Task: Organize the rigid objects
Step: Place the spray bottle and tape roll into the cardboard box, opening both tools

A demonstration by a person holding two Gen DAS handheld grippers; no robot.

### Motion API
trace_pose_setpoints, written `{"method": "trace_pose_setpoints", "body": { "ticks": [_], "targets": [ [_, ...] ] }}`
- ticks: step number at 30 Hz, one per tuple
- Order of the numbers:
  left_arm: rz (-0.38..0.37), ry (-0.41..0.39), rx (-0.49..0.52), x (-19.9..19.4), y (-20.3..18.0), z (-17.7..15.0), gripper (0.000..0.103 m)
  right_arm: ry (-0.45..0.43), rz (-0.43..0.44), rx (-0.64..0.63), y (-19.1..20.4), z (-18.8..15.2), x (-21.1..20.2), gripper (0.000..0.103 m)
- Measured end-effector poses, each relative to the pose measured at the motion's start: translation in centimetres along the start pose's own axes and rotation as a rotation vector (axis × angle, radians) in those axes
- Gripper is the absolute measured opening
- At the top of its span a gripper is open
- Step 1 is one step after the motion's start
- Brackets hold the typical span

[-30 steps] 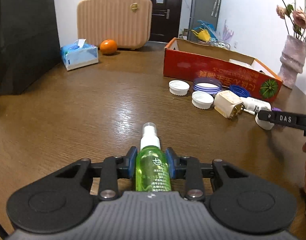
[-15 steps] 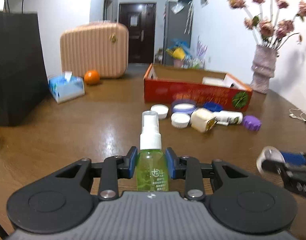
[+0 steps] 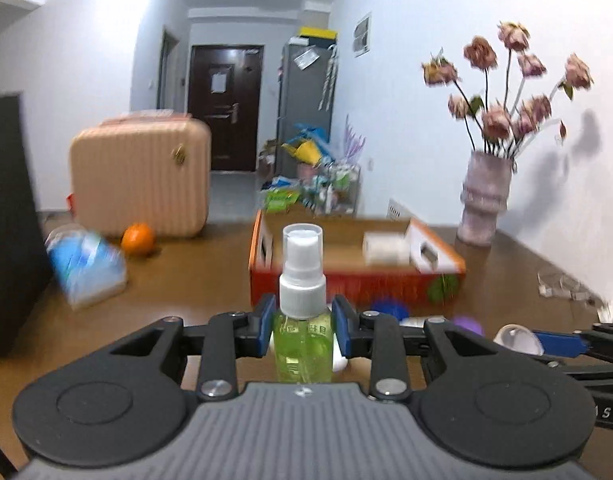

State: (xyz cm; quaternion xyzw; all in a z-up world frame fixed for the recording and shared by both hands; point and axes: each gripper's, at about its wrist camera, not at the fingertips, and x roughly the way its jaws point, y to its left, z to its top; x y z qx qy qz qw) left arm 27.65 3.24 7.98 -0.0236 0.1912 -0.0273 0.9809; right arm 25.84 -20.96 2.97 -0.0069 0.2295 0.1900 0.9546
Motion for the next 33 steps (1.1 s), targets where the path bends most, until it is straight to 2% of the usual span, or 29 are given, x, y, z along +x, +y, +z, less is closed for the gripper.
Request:
{"method": "trace_pose_setpoints", "body": {
  "ticks": [4,8,12,17,21,25,26,27,29,32,33],
  "targets": [
    [-0.039,-0.01,0.01,8.7,1.1,7.0,0.031,-0.019,0.073,0.023,-2.4,7.4,6.7,0.042],
    [-0.02,0.083,-0.002,20.2,1.9,10.7,0.031,0.075,0.08,0.089,-5.6,13.4,16.4,0.042],
    [0.008,0.186,0.043,30.3,1.8,12.0,0.031,0.195,0.074,0.19,-8.4,17.3,26.6,0.042],
    [0.019,0.268,0.062,38.5,2.1,12.1,0.031,0.308,0.043,0.223,-9.4,18.9,37.0,0.042],
    [0.04,0.355,0.079,42.0,2.9,11.2,0.031,0.362,0.037,0.273,-9.4,18.7,42.2,0.043],
    [0.072,0.306,0.101,41.9,3.6,11.0,0.034,0.366,0.024,0.287,-8.7,18.0,44.4,0.044],
    [0.068,0.306,0.094,41.8,3.9,11.2,0.041,0.362,0.023,0.294,-8.7,17.9,44.5,0.048],
    [0.06,0.313,0.088,41.6,4.1,11.3,0.053,0.356,0.017,0.303,-8.8,17.9,44.3,0.051],
    [0.032,0.318,0.074,41.0,4.8,11.6,0.064,0.354,0.006,0.309,-9.0,17.8,43.8,0.052],
    [0.033,0.302,0.079,39.5,4.5,12.4,0.069,0.339,0.0,0.296,-9.2,18.1,42.0,0.063],
    [0.036,0.296,0.087,38.9,4.5,12.7,0.071,0.333,-0.011,0.288,-9.3,18.4,41.2,0.063]
  ]
}}
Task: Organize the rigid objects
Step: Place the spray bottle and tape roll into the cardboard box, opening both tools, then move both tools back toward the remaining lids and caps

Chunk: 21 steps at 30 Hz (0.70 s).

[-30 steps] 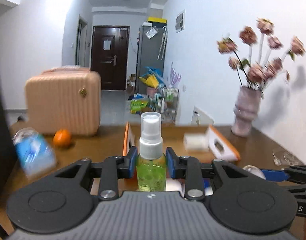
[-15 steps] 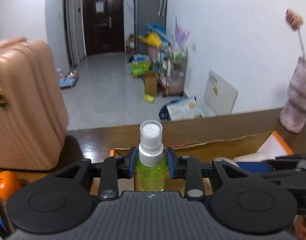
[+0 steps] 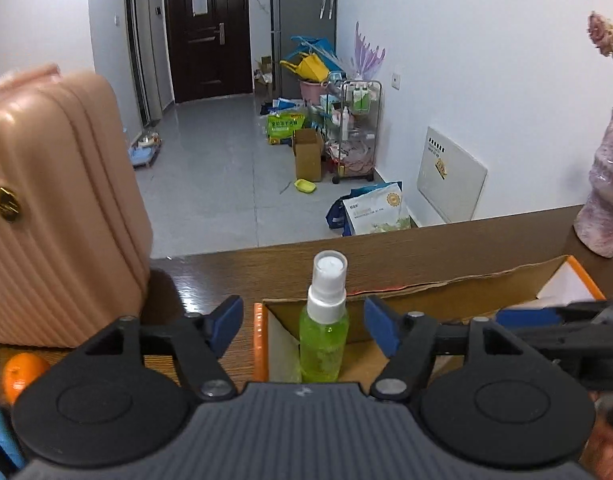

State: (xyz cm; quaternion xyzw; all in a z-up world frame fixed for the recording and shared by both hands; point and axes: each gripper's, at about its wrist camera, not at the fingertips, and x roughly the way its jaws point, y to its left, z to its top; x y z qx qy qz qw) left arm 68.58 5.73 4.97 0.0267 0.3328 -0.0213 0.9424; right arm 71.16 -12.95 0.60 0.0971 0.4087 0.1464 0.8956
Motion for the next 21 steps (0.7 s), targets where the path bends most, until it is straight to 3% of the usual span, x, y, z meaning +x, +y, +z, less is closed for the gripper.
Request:
{"method": "trace_pose_setpoints", "body": {
  "ticks": [4,8,11,15,21],
  "targets": [
    [-0.01,-0.033,0.02,-5.2,0.1,0.4,0.078,-0.047,-0.039,-0.02,0.0,0.2,-4.7,0.064],
    [-0.005,-0.076,0.029,-11.5,0.4,0.5,0.083,-0.116,-0.066,-0.072,0.1,-0.4,-11.6,0.075],
    [-0.023,-0.109,0.053,-16.7,0.7,-0.6,0.093,-0.161,-0.092,-0.103,-0.1,-1.3,-16.9,0.076],
    [-0.014,-0.157,0.086,-22.8,0.5,-4.1,0.096,-0.253,-0.112,-0.158,-0.6,-4.2,-24.3,0.083],
    [0.036,-0.297,0.075,-31.2,0.5,-13.4,0.099,-0.347,-0.062,-0.215,-0.8,-12.6,-32.2,0.088]
  ]
}}
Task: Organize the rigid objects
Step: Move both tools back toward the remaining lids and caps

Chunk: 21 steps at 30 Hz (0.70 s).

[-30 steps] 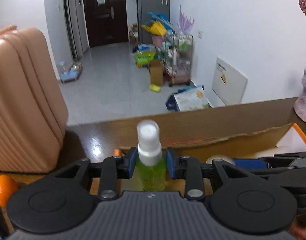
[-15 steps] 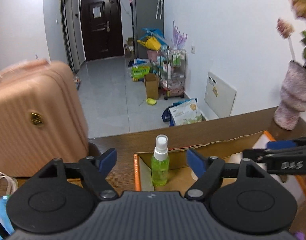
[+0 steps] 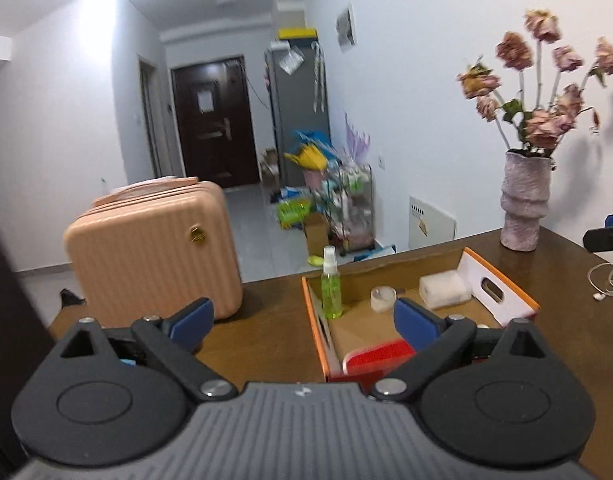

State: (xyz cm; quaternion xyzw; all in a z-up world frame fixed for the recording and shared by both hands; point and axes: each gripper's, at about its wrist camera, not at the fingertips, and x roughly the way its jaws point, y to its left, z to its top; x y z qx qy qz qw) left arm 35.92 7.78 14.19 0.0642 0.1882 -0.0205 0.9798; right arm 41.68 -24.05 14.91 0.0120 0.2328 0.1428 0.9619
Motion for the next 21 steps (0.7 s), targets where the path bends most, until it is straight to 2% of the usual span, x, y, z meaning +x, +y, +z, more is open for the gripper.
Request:
{"method": "trace_pose_setpoints", "body": {
  "ticks": [2,4,8,10,15,18,21],
  "targets": [
    [-0.006,-0.021,-0.023,-3.4,-0.3,-2.6,0.1,-0.036,0.018,-0.009,0.6,-2.3,-3.3,0.088],
    [-0.01,-0.042,-0.018,-6.7,-1.2,-5.3,0.102,-0.08,0.002,-0.012,1.5,-4.8,-6.2,0.089],
    [0.052,-0.131,0.057,-12.8,-3.5,-10.7,0.103,-0.167,0.003,-0.037,3.2,-10.5,-11.0,0.094],
    [0.064,-0.125,0.061,-14.8,-4.5,-12.8,0.103,-0.182,-0.015,-0.05,4.2,-13.3,-12.9,0.096],
    [0.022,-0.086,-0.004,-19.0,-6.3,-17.8,0.103,-0.164,-0.043,-0.102,6.5,-20.4,-15.7,0.096],
    [-0.012,-0.024,-0.034,-19.2,-6.8,-19.7,0.103,-0.128,-0.018,-0.058,6.8,-23.8,-16.5,0.096],
    [-0.018,0.053,-0.045,-18.0,-7.1,-20.5,0.103,-0.092,-0.016,-0.098,7.3,-26.2,-16.9,0.096]
  ]
}}
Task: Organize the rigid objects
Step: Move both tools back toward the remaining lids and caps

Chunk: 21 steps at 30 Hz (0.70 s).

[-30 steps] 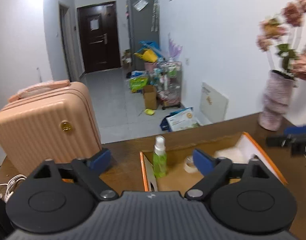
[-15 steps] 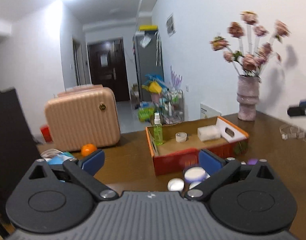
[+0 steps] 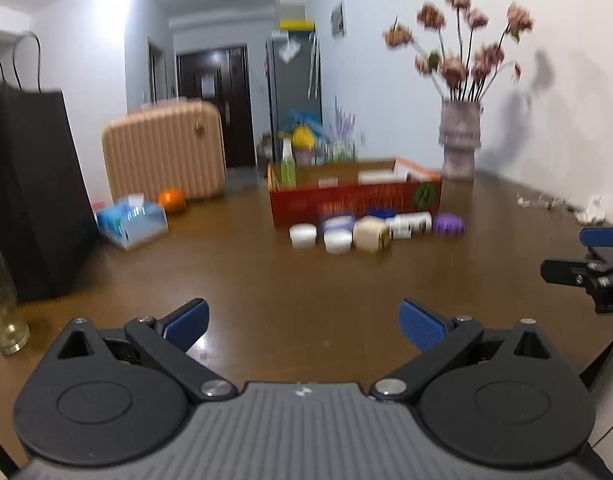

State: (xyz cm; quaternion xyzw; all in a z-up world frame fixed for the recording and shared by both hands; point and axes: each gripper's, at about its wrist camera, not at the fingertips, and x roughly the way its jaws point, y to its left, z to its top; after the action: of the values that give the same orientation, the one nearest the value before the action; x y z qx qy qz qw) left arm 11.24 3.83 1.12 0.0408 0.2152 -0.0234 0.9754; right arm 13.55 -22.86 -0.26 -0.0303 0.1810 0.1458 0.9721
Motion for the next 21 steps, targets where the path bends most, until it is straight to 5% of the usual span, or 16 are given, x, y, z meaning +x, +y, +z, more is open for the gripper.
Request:
{"method": "trace_pose_setpoints", "body": {
  "ticks": [11,21],
  "targets": [
    [-0.011,0.099,-0.011,7.8,-0.9,2.1,0.102,0.082,0.006,0.024,-1.4,-0.2,5.2,0.086],
    [-0.034,0.148,0.063,19.9,-2.9,6.6,0.074,0.125,-0.089,0.061,-6.0,4.1,15.7,0.077]
  ]
}}
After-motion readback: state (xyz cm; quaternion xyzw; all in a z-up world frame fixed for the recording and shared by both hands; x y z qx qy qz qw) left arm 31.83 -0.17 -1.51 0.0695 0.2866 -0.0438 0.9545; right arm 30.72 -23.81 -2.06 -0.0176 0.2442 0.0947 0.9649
